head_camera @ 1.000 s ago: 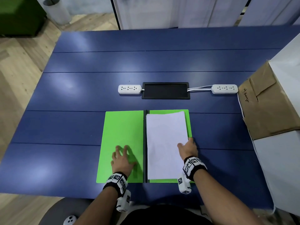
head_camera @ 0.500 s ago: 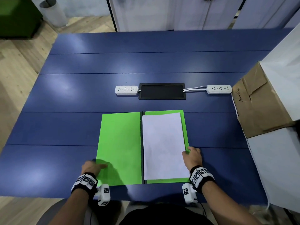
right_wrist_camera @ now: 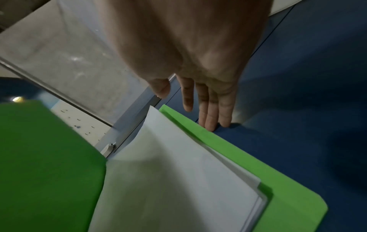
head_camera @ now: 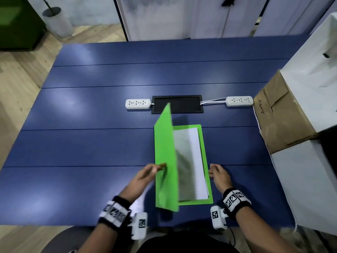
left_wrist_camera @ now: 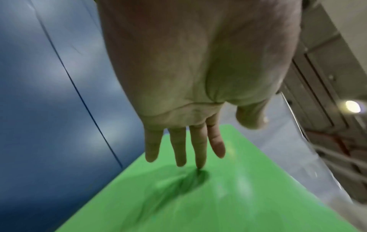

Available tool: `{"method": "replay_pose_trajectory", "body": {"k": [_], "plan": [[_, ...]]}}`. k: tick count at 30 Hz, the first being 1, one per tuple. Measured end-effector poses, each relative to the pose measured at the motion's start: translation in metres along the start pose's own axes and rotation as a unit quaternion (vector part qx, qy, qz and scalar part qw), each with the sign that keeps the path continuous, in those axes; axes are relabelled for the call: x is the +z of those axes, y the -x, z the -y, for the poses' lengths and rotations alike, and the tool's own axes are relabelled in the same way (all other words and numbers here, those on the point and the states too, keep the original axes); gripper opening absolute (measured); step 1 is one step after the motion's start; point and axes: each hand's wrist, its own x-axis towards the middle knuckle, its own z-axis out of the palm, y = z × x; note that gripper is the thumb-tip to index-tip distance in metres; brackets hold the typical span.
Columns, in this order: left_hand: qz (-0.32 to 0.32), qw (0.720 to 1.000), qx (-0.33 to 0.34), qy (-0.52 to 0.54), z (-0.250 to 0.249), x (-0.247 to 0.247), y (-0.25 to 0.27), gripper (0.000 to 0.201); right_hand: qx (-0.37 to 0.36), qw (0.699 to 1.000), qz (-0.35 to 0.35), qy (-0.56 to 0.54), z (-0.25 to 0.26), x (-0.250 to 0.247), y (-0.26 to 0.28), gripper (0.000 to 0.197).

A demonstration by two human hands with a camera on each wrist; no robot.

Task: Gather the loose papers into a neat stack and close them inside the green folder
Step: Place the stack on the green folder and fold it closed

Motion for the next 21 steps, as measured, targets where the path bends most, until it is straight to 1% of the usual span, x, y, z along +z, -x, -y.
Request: {"method": "replay_pose_trajectory", "body": {"k": [1, 2, 3, 4, 5, 6, 7, 8, 9, 10, 11, 12, 13, 14, 15, 16, 17, 19, 21], "plan": [[0.027, 0.999, -0.011, -0.036, 0.011, 0.016, -0.016, 0.039, 0.001, 1.000, 0.002, -0.003, -0.002, 0.000, -0.001, 0.024], [0.053, 0.995, -0.033, -0.076, 0.020, 0.031, -0.031, 0.038, 0.001, 1.000, 0.006, -0.003, -0.006, -0.001, -0.004, 0.030], [0.077, 0.987, -0.061, -0.126, 0.029, 0.045, -0.042, 0.035, 0.004, 1.000, 0.012, 0.003, -0.015, -0.002, -0.010, 0.037], [0.095, 0.974, -0.080, -0.187, 0.039, 0.056, -0.052, 0.037, 0.000, 1.000, 0.023, 0.001, -0.020, -0.003, -0.014, 0.042], [0.108, 0.958, -0.090, -0.251, 0.049, 0.066, -0.059, 0.044, -0.004, 0.999, 0.031, 0.012, -0.024, -0.003, -0.014, 0.042], [0.118, 0.940, -0.096, -0.306, 0.056, 0.073, -0.064, 0.050, -0.012, 0.999, 0.038, 0.031, -0.012, -0.004, 0.001, 0.034], [0.119, 0.927, -0.089, -0.344, 0.060, 0.078, -0.067, 0.051, -0.019, 0.998, 0.038, 0.048, 0.004, -0.006, 0.018, 0.025], [0.107, 0.925, -0.078, -0.357, 0.061, 0.082, -0.068, 0.048, -0.029, 0.997, 0.031, 0.067, 0.011, -0.006, 0.026, 0.022], [0.076, 0.931, -0.066, -0.352, 0.063, 0.084, -0.068, 0.044, -0.033, 0.996, 0.028, 0.082, 0.012, -0.006, 0.029, 0.026], [0.030, 0.938, -0.063, -0.339, 0.065, 0.083, -0.068, 0.043, -0.037, 0.995, 0.025, 0.094, 0.010, -0.005, 0.030, 0.031], [-0.034, 0.942, -0.068, -0.327, 0.067, 0.081, -0.066, 0.046, -0.034, 0.994, 0.028, 0.103, 0.011, -0.004, 0.031, 0.033], [-0.111, 0.938, -0.077, -0.319, 0.071, 0.075, -0.065, 0.049, -0.032, 0.993, 0.029, 0.108, 0.010, -0.003, 0.031, 0.035], [-0.181, 0.928, -0.104, -0.309, 0.076, 0.068, -0.064, 0.053, -0.028, 0.993, 0.031, 0.109, 0.009, -0.002, 0.031, 0.037], [-0.236, 0.920, -0.141, -0.280, 0.080, 0.062, -0.064, 0.057, -0.028, 0.993, 0.033, 0.113, 0.009, -0.001, 0.032, 0.039], [-0.266, 0.917, -0.181, -0.236, 0.086, 0.056, -0.065, 0.060, -0.026, 0.992, 0.034, 0.117, 0.010, -0.001, 0.033, 0.040], [-0.277, 0.917, -0.216, -0.188, 0.090, 0.051, -0.067, 0.059, -0.028, 0.992, 0.033, 0.120, 0.008, -0.001, 0.032, 0.040], [-0.277, 0.917, -0.242, -0.153, 0.088, 0.049, -0.068, 0.053, -0.028, 0.991, 0.033, 0.123, 0.009, -0.001, 0.033, 0.041], [-0.276, 0.918, -0.262, -0.114, 0.087, 0.047, -0.072, 0.037, -0.029, 0.991, 0.033, 0.124, 0.010, 0.000, 0.033, 0.042], [-0.273, 0.917, -0.272, -0.100, 0.083, 0.046, -0.073, 0.034, -0.027, 0.991, 0.031, 0.126, 0.012, 0.000, 0.033, 0.042]]}}
